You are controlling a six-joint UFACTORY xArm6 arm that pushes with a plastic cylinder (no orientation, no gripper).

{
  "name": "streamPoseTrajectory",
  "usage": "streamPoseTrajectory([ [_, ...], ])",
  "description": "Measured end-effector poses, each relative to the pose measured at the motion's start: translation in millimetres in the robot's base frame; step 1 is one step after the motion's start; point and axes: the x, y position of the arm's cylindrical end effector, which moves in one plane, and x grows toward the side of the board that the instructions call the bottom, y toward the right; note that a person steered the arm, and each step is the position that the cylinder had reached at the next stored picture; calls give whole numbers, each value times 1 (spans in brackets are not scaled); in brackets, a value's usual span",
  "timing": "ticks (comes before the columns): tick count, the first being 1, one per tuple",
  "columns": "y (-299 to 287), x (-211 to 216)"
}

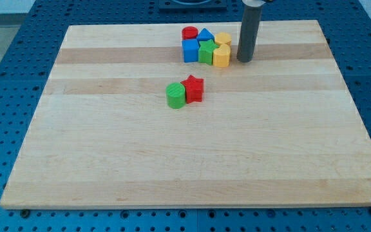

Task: Point your arm to the red circle

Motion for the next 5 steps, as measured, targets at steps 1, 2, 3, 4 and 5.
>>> streamPoseTrajectory([
  [1, 11, -43],
  [2, 2, -65],
  [3, -45, -75],
  [4, -116, -85],
  [5, -146, -85],
])
